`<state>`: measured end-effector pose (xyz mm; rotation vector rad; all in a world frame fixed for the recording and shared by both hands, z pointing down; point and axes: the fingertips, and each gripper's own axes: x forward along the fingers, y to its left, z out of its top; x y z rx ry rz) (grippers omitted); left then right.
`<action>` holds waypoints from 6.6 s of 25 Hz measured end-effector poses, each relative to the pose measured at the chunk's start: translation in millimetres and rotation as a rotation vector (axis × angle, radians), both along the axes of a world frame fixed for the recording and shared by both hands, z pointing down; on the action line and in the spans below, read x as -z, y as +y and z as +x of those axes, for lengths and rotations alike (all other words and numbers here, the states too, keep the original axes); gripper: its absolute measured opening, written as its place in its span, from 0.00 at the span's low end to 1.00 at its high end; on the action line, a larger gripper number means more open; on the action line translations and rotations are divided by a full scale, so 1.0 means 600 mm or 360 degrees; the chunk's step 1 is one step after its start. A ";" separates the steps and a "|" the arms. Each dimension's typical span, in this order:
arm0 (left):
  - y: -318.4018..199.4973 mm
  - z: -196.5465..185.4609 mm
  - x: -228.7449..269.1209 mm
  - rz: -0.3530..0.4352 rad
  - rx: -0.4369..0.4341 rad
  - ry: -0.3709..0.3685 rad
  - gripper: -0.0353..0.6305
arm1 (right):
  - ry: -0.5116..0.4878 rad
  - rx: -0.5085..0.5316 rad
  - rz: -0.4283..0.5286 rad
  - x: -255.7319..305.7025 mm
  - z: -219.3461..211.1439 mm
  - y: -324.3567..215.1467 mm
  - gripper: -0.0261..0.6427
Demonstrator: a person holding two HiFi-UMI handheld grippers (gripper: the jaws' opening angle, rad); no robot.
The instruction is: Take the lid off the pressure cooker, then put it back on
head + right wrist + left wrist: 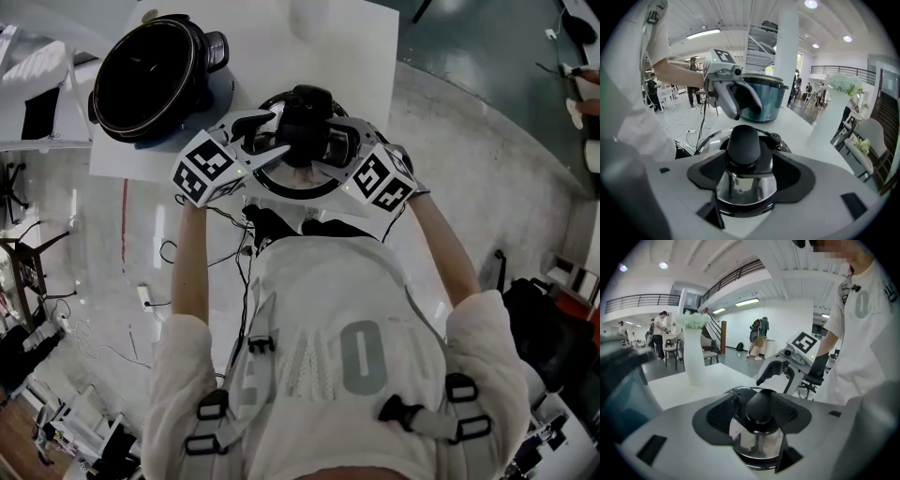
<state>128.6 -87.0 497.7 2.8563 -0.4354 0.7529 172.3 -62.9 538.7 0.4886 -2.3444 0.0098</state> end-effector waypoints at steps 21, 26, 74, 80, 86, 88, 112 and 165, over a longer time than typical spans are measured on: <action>-0.038 -0.108 0.306 0.0976 0.1277 0.0601 0.15 | -0.1076 -0.0842 0.0352 0.308 0.050 -0.079 0.05; -0.026 -0.136 0.304 0.1014 0.1399 0.0613 0.08 | -0.1093 -0.1082 0.0404 0.285 0.097 -0.065 0.05; 0.038 0.020 -0.094 0.0183 -0.0510 -0.0421 0.56 | -0.0192 0.0035 -0.0151 -0.028 -0.023 0.002 0.46; 0.029 0.023 -0.086 0.0070 -0.0524 -0.0282 0.44 | -0.0245 0.0002 -0.0200 -0.027 -0.026 0.001 0.46; 0.029 0.026 -0.088 0.0048 -0.0509 -0.0237 0.44 | -0.0264 -0.0002 -0.0190 -0.030 -0.026 0.001 0.46; 0.028 0.027 -0.089 0.0050 -0.0510 -0.0253 0.44 | -0.0261 -0.0001 -0.0188 -0.030 -0.025 0.000 0.46; 0.010 -0.048 0.273 0.0468 -0.0419 -0.0384 0.43 | -0.0355 0.0126 0.0106 0.331 -0.102 -0.023 0.45; -0.239 -0.428 0.298 0.0526 -0.0452 -0.0307 0.42 | -0.0377 -0.0003 0.0067 0.359 -0.482 -0.272 0.45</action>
